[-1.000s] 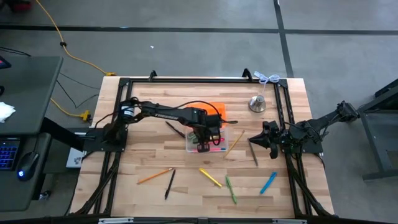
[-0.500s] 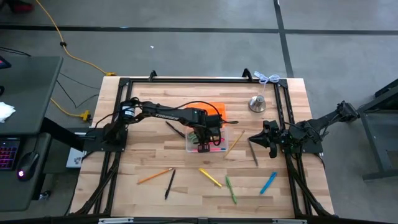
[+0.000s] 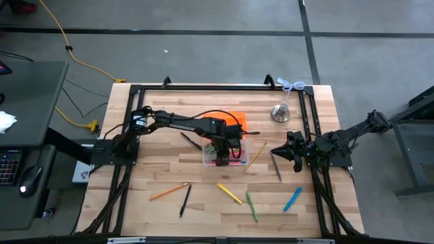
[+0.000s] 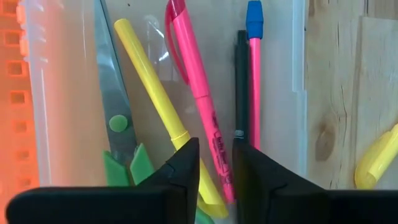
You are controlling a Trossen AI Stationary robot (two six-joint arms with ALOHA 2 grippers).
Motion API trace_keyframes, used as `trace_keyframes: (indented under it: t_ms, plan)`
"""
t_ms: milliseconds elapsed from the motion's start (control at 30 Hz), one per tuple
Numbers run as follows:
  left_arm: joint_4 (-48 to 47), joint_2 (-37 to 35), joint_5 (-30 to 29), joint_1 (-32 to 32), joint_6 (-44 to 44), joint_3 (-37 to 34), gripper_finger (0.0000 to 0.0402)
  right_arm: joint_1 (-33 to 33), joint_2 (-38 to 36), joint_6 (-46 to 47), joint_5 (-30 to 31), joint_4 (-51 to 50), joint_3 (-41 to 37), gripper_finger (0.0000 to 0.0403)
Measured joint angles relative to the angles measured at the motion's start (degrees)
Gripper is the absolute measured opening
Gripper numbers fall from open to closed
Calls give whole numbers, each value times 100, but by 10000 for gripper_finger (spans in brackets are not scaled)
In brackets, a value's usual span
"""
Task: Pick & place school supplies into a supply box
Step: Put the black pen into the container, then put the gray pen into the container
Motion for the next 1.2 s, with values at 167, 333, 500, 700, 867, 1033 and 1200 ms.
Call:
trace_keyframes:
  t_ms: [167,333,500,700,867,1033,1200]
  plan:
    - [-126,0,-24,0,-30,143,128,0,0,0,0,0,0,12]
    - [-325,0,-65,1,-27,633,129,1,-1,0,0,0,0,12]
    - [-784,-2,-303,0,34,1309,129,2,0,0,0,0,0,12]
    - [-1693,-2,-763,2,19,2029,129,2,-1,0,-2,0,0,12]
    - [-2423,-2,-801,2,-136,2423,129,2,-2,0,-4,0,0,12]
    - [-3123,-20,-952,0,-429,2544,129,0,-1,0,-9,2,0,12]
    - [-3649,-54,-1274,-4,-633,2549,129,2,0,0,-9,2,0,12]
